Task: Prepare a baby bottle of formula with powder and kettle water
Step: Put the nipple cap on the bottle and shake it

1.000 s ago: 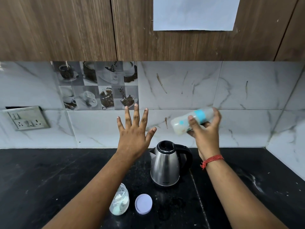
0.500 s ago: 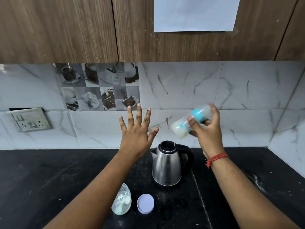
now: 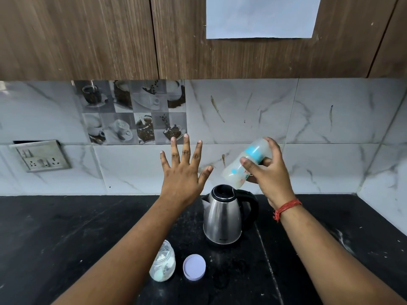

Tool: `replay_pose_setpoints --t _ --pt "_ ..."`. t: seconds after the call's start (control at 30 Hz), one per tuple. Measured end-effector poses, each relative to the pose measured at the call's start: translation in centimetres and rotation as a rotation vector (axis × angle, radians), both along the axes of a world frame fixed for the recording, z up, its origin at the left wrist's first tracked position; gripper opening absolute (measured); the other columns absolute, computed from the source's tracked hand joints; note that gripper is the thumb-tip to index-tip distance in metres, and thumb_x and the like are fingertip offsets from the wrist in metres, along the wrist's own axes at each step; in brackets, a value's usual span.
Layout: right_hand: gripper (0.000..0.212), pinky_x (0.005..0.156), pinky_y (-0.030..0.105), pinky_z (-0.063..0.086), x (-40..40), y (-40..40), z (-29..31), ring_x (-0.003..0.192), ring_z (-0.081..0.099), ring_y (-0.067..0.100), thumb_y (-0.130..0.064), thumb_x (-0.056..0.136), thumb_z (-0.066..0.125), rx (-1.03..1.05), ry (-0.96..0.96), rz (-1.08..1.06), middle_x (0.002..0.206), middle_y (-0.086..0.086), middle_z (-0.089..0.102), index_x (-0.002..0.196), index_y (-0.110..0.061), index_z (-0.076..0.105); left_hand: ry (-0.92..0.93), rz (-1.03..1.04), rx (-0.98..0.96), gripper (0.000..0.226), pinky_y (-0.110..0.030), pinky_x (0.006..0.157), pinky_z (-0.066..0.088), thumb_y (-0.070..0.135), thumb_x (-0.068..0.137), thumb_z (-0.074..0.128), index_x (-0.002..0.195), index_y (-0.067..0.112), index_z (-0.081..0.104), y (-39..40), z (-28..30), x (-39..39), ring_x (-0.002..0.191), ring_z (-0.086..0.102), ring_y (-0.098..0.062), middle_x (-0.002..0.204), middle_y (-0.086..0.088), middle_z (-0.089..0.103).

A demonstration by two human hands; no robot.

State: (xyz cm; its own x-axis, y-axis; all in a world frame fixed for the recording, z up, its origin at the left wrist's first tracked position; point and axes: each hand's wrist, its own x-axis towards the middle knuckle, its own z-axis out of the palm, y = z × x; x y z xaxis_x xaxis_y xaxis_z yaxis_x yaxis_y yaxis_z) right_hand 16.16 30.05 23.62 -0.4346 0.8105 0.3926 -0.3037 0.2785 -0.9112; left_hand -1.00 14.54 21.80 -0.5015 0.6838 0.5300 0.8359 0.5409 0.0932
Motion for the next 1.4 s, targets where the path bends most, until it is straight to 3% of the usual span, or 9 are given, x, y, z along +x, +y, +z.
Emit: replay_pose_setpoints --t 0.1,0.2,0.3,0.6,0.7,0.77,1.17,1.27,1.4 --pt "0.076 0.078 0.052 0.063 0.0 0.4 0.0 0.102 0.073 0.024 -0.025 0.083 0.083 -0.057 0.108 -0.073 0.119 0.013 0.066 0.140 -0.043 0.036 -0.009 0.001 -0.005 0.076 -0.066 0.123 -0.007 0.073 0.094 -0.006 0.158 0.035 -0.024 0.1 0.0 0.0 0.152 -0.032 -0.034 0.167 -0.005 -0.033" --pt "0.076 0.077 0.050 0.064 -0.2 0.2 0.1 0.098 0.074 0.024 -0.025 0.081 0.085 0.027 -0.043 0.006 0.115 0.012 0.068 0.137 -0.049 0.039 0.003 -0.004 0.000 0.077 -0.067 0.123 -0.006 0.073 0.094 -0.006 0.159 0.034 -0.022 0.1 0.0 0.1 0.153 -0.032 -0.035 0.167 -0.005 -0.032" --pt "0.076 0.077 0.049 0.064 -0.1 0.7 0.1 0.102 0.073 0.025 -0.027 0.081 0.084 -0.059 0.093 -0.065 0.117 0.014 0.067 0.139 -0.045 0.037 -0.002 0.002 0.008 0.077 -0.067 0.123 -0.006 0.073 0.095 -0.005 0.159 0.034 -0.020 0.1 0.0 -0.1 0.153 -0.030 -0.035 0.167 -0.005 -0.031" --pt "0.077 0.077 0.049 0.063 0.1 1.3 0.3 0.101 0.073 0.025 -0.020 0.083 0.083 0.005 -0.019 0.037 0.116 0.013 0.068 0.142 -0.042 0.038 0.011 0.003 0.005 0.077 -0.067 0.123 -0.006 0.074 0.093 -0.009 0.158 0.035 -0.023 0.1 0.1 0.2 0.153 -0.030 -0.035 0.168 -0.006 -0.030" --pt "0.077 0.078 0.049 0.063 0.2 1.6 0.5 0.101 0.072 0.023 -0.018 0.086 0.080 -0.066 0.092 -0.004 0.117 0.014 0.067 0.145 -0.036 0.034 0.004 0.003 0.013 0.079 -0.067 0.123 -0.005 0.074 0.092 -0.011 0.159 0.033 -0.019 0.3 0.1 0.2 0.154 -0.029 -0.035 0.168 -0.006 -0.029" --pt "0.079 0.078 0.051 0.063 0.1 1.4 0.7 0.100 0.073 0.024 -0.019 0.083 0.083 -0.004 -0.002 0.056 0.115 0.014 0.067 0.144 -0.039 0.037 0.014 0.005 0.009 0.080 -0.067 0.123 -0.005 0.074 0.092 -0.011 0.160 0.033 -0.019 0.3 0.2 0.3 0.154 -0.029 -0.035 0.168 -0.006 -0.029" --pt "0.078 0.077 0.049 0.064 -0.2 0.9 0.6 0.099 0.074 0.022 -0.025 0.081 0.085 0.015 0.001 0.001 0.116 0.013 0.068 0.140 -0.046 0.039 0.016 0.009 -0.003 0.078 -0.067 0.123 -0.006 0.072 0.093 -0.007 0.159 0.033 -0.020 0.4 0.2 0.1 0.154 -0.029 -0.036 0.168 -0.006 -0.030" --pt "0.077 0.078 0.050 0.063 0.0 1.3 0.2 0.101 0.074 0.025 -0.029 0.082 0.084 -0.079 0.144 -0.091 0.118 0.013 0.068 0.141 -0.042 0.036 -0.008 0.006 0.004 0.079 -0.066 0.123 -0.007 0.073 0.093 -0.007 0.159 0.033 -0.019 0.4 0.3 0.0 0.153 -0.030 -0.036 0.167 -0.006 -0.030" --pt "0.076 0.077 0.048 0.064 -0.4 0.6 -0.1 0.100 0.074 0.024 -0.025 0.082 0.084 -0.038 0.059 -0.023 0.117 0.015 0.069 0.140 -0.044 0.039 0.001 0.004 -0.004 0.078 -0.067 0.123 -0.006 0.073 0.093 -0.007 0.159 0.033 -0.020 0.5 0.3 -0.2 0.153 -0.030 -0.035 0.167 -0.006 -0.031"
